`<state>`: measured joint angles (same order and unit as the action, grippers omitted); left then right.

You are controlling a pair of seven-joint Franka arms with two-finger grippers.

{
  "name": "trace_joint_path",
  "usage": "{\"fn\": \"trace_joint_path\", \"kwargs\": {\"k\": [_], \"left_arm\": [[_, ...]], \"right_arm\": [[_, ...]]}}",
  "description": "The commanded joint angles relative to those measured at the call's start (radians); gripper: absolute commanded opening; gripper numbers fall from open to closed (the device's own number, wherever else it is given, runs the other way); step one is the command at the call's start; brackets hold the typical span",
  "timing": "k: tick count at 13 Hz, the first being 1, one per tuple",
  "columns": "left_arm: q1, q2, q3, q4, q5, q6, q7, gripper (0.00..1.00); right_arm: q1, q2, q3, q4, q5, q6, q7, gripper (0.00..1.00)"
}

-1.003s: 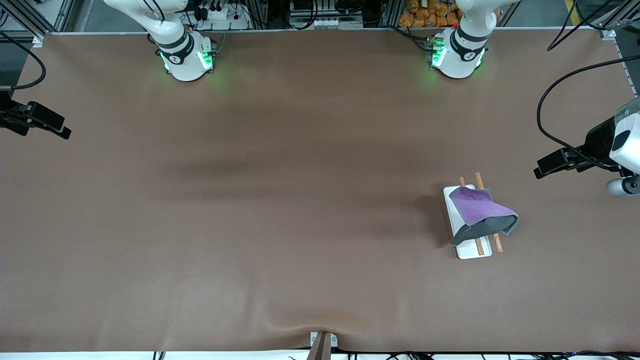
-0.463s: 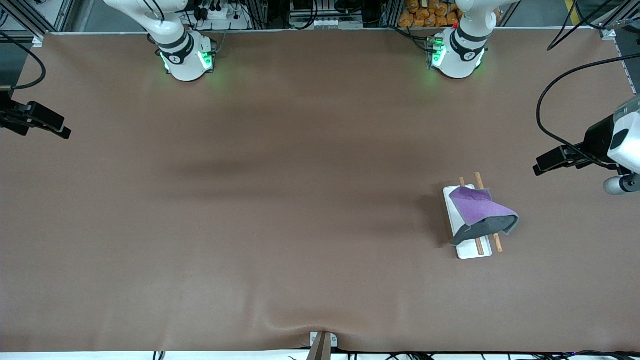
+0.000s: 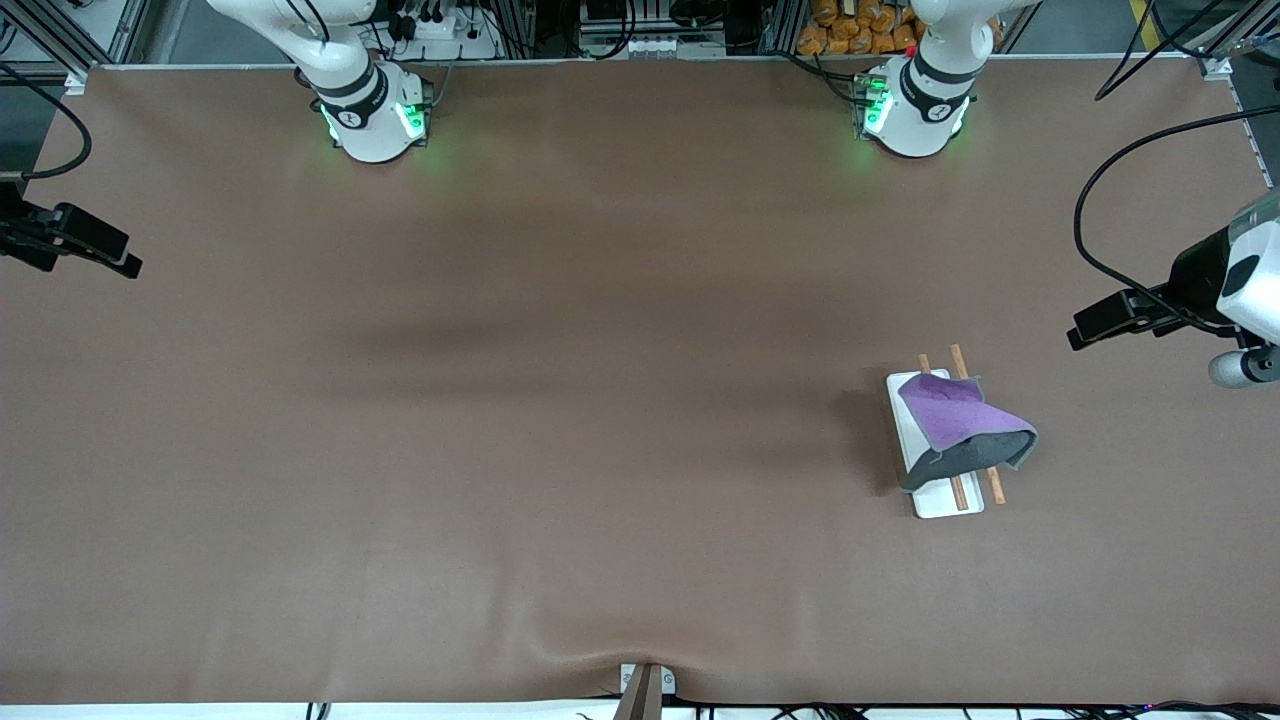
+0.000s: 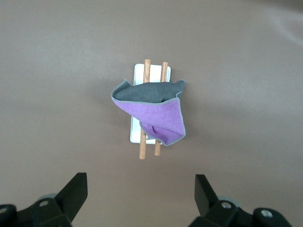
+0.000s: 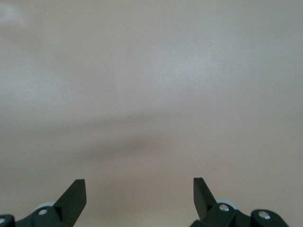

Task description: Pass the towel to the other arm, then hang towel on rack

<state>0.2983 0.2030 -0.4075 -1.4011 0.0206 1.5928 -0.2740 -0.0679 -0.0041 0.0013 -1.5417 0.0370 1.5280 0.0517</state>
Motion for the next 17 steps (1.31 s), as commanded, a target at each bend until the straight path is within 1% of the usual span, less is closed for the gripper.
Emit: {"fn": "trace_joint_path", "kwargs": {"k": [1,10,13,14,16,17], "left_arm": [[0.008,-0.027,-0.005,-0.015,0.027,-0.013,0.01,1.0],[0.016,-0.056,-0.002,-0.016,0.027,-0.013,0.018,1.0],[0.002,-0.074,0.01,-0.024,0.028,-0.013,0.021,1.0],[-0.02,-0.088,0.033,-0.028,0.027,-0.013,0.03,1.0],[-0.163,-0.099,0.184,-0.041,0.027,-0.011,0.05,1.0],[-0.23,-0.106,0.244,-0.054,0.027,-0.007,0.052,1.0]], "right_arm": [[-0.015,-0.002,0.009,0.006,-0.005,0.001,0.004,1.0],[-0.016,-0.002,0.009,0.008,-0.005,0.001,0.004,1.0],[-0.015,-0.002,0.009,0.006,-0.003,0.001,0.004,1.0],[-0.016,-0.002,0.009,0.006,-0.003,0.001,0.004,1.0],[-0.016,-0.001,0.009,0.008,-0.003,0.001,0.004,1.0],[-0.015,-0.002,0.009,0.008,-0.006,0.001,0.004,1.0]]}}
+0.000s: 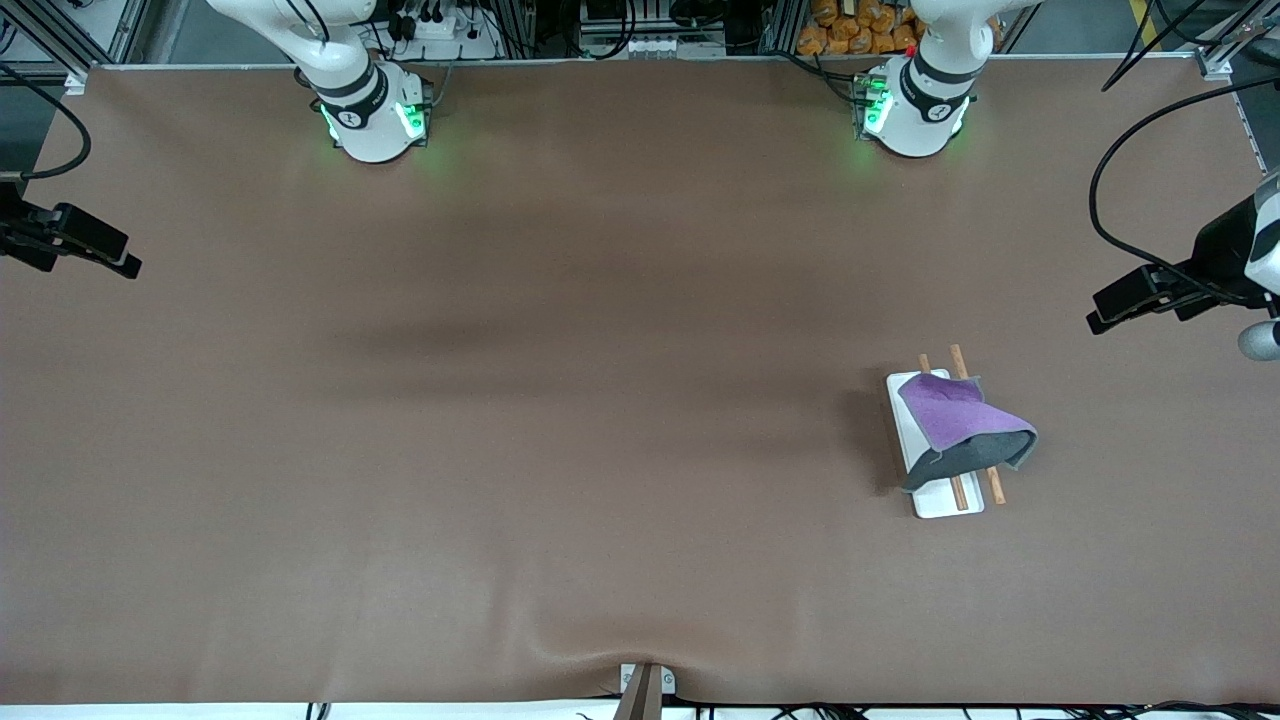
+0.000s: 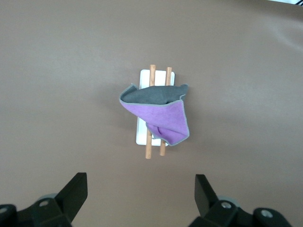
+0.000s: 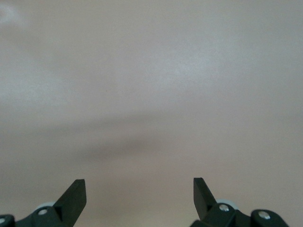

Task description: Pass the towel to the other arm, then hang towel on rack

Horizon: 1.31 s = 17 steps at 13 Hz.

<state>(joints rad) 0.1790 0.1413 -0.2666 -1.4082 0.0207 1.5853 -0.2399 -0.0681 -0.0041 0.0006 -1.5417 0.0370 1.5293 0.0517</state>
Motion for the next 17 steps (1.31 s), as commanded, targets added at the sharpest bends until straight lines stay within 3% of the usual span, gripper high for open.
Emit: {"fn": "trace_joint_path", "kwargs": {"k": [1,4,5,8,12,17], "left_arm": [[-0.153,-0.054,0.148,-0.063,0.027,0.007,0.017,1.0],[-0.275,-0.083,0.271,-0.107,0.027,0.03,0.017,1.0],[-0.286,-0.094,0.282,-0.117,0.027,0.031,0.017,1.0],[-0.291,-0.149,0.283,-0.196,0.027,0.056,0.017,1.0],[-0.289,-0.163,0.28,-0.198,0.028,0.051,0.019,1.0],[-0.291,-0.25,0.274,-0.255,0.027,0.048,0.027,1.0]], "right_arm": [[-0.015,-0.002,0.01,0.008,-0.008,-0.001,0.003,1.0],[-0.015,-0.002,0.01,0.008,-0.008,-0.001,0.003,1.0],[-0.015,-0.002,0.01,0.008,-0.008,-0.001,0.003,1.0],[-0.015,-0.002,0.01,0.008,-0.008,-0.001,0.002,1.0],[-0.015,-0.004,0.01,0.008,-0.009,-0.003,-0.004,1.0],[-0.015,-0.007,0.01,0.008,-0.017,-0.009,-0.013,1.0]]}}
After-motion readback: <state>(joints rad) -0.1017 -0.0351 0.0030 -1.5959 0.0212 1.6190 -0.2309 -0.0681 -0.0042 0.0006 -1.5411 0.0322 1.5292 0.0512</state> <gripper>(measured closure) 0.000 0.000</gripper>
